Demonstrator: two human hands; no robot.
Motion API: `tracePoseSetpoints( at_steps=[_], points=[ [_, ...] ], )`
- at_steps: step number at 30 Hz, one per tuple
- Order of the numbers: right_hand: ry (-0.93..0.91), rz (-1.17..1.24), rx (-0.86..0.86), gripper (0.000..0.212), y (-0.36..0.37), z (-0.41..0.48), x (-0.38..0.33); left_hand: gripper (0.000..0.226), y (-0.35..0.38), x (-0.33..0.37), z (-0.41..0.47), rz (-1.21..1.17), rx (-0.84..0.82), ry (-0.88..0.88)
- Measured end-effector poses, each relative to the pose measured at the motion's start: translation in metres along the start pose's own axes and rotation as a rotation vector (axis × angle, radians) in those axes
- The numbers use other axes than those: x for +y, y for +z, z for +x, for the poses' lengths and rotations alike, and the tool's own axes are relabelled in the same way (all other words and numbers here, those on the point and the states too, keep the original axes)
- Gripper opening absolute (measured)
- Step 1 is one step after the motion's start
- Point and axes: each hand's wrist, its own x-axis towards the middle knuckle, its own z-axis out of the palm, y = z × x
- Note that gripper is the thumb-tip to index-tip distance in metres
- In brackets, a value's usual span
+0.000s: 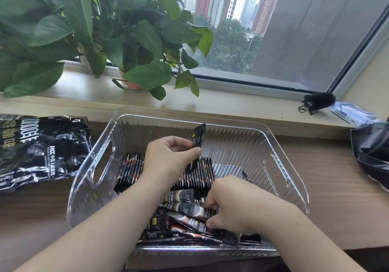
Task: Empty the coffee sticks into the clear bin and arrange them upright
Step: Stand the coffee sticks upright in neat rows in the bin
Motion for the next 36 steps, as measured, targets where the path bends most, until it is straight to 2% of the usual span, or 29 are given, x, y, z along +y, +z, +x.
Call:
tracePoseSetpoints(
  at_steps=[3, 6, 12, 17, 20, 23, 28, 32, 36],
  points=[
    [-0.017, -0.063, -0.013, 0.042, -0.002, 0.0, -0.006, 0.023, 0.0, 0.002, -0.001, 0.012, 0.001, 0.011],
    [-0.031, -0.1, 0.032, 0.033, -0.003, 0.003, -0.01, 0.022, -0.001, 0.004, -0.003, 0.025, 0.005, 0.024],
    [-0.015, 0.025, 0.067, 0.026, -0.002, -0.001, -0.003, 0.021, -0.002, 0.003, -0.002, 0.027, 0.008, 0.027],
    [0.045, 0.273, 0.239, 0.019, -0.02, -0.021, 0.017, 0.022, -0.003, 0.003, 0.0, -0.022, 0.011, 0.002],
    [0.173, 0.698, 0.431, 0.008, -0.027, -0.019, 0.017, 0.024, -0.002, 0.005, -0.001, -0.063, -0.014, -0.019],
    [0.263, 0.987, 0.483, 0.011, -0.023, -0.006, 0.015, 0.026, 0.0, 0.009, -0.004, -0.086, -0.068, -0.031],
    [0.304, 1.224, 0.534, 0.004, -0.017, 0.011, 0.018, 0.023, 0.0, 0.01, -0.008, -0.095, -0.159, -0.041],
    [0.246, 1.385, 0.515, 0.009, -0.015, 0.015, 0.015, 0.02, 0.001, 0.009, -0.009, -0.062, -0.195, -0.042],
    [0.232, 1.379, 0.48, 0.011, -0.016, 0.015, 0.019, 0.023, 0.002, 0.007, -0.009, -0.036, -0.207, -0.033]
  ],
)
